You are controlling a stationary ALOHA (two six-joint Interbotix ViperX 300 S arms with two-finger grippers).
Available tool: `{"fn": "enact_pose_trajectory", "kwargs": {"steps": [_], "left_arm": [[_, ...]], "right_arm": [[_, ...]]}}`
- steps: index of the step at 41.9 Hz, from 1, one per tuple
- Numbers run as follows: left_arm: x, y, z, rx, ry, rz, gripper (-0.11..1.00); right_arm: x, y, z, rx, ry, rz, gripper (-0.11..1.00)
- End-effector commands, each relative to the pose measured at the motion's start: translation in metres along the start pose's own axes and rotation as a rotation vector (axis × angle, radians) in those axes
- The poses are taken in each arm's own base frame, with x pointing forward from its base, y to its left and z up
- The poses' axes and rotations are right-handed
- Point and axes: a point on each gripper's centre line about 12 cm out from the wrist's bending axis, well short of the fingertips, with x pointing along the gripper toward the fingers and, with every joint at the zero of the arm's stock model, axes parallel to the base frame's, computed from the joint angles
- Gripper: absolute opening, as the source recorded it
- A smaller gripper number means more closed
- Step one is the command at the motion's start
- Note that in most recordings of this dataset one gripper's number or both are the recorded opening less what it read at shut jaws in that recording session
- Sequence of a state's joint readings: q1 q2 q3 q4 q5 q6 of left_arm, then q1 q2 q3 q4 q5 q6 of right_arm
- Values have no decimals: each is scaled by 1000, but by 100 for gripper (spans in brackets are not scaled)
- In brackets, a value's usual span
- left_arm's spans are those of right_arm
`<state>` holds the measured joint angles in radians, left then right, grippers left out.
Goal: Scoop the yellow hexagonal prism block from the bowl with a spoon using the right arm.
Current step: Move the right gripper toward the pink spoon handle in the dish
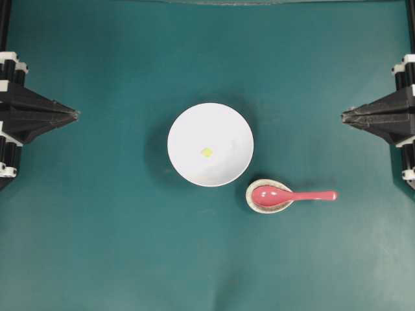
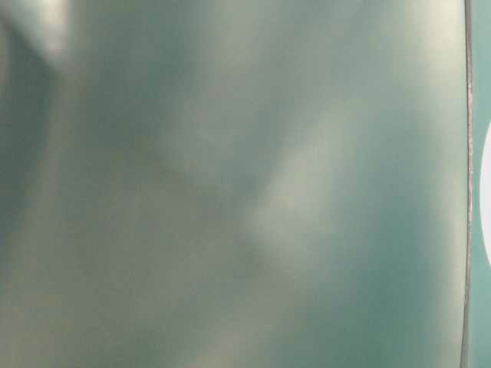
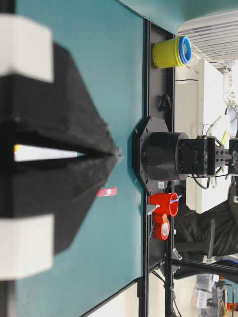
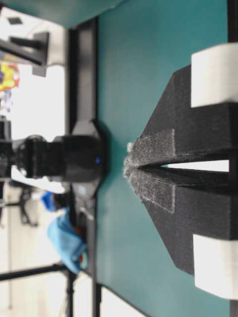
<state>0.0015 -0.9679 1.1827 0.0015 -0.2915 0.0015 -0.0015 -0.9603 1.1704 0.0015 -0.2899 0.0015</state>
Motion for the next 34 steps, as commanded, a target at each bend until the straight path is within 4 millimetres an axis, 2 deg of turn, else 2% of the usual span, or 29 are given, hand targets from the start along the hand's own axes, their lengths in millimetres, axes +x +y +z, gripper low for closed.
{"fn": "enact_pose_trajectory", "kwargs": {"steps": [1,7,34], "left_arm": [[3,0,6,4,-6,-1,0],[4,0,6,3,-5,-1,0],[4,0,5,1,-3,-1,0]], "right_arm": [[3,-1,3,-5,-3,-5,0],[6,-1,-2,-5,28,-5,0],[6,-1,-2,12,31,-7,1]]}}
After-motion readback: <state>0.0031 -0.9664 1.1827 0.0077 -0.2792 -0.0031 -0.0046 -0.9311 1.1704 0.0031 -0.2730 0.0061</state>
